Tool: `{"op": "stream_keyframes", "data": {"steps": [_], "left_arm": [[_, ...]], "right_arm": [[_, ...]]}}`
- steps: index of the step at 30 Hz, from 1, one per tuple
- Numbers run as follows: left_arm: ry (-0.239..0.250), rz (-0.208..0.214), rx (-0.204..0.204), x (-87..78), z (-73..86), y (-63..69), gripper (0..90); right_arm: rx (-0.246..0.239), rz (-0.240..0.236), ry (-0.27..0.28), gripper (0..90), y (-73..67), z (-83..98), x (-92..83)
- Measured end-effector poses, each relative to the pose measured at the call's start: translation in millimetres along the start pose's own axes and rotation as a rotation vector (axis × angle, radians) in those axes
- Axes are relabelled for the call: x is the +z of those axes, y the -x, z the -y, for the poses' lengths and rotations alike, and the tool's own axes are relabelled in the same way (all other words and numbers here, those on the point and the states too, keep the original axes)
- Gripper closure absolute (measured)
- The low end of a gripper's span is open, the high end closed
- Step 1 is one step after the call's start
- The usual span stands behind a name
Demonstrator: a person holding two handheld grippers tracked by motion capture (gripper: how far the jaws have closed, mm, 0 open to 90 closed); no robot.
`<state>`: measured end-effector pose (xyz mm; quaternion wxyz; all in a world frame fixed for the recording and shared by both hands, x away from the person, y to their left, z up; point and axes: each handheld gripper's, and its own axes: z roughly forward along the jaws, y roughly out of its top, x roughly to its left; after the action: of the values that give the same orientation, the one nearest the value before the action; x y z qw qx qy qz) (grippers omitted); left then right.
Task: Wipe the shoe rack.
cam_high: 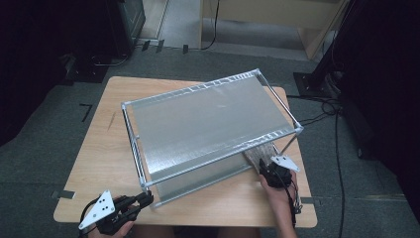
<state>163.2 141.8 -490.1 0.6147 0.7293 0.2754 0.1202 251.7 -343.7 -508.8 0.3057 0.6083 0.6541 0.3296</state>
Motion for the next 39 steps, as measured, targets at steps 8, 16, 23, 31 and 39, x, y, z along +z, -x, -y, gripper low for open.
{"op": "stream_keyframes", "data": {"steps": [8,16,23,31,39], "left_arm": [[0.003,0.001,-0.006,0.5,0.4,-0.8,79.1],[0.004,0.002,-0.005,1.2,0.3,-1.0,79.1],[0.004,0.004,-0.006,1.3,0.4,-1.4,79.1],[-0.003,0.021,-0.007,9.8,-0.6,6.3,78.9],[-0.015,0.038,0.014,14.1,-1.7,12.0,79.3]], "right_arm": [[-0.144,-0.115,-0.034,60.8,-46.3,7.8,-8.5],[-0.254,-0.327,-0.052,60.8,-111.6,16.5,-24.7],[-0.387,-0.539,-0.058,60.3,-159.7,26.7,-38.3],[-0.403,-0.618,-0.060,60.2,-184.1,34.8,-46.0],[-0.424,-0.633,-0.059,60.1,-188.2,36.6,-48.0]]}}
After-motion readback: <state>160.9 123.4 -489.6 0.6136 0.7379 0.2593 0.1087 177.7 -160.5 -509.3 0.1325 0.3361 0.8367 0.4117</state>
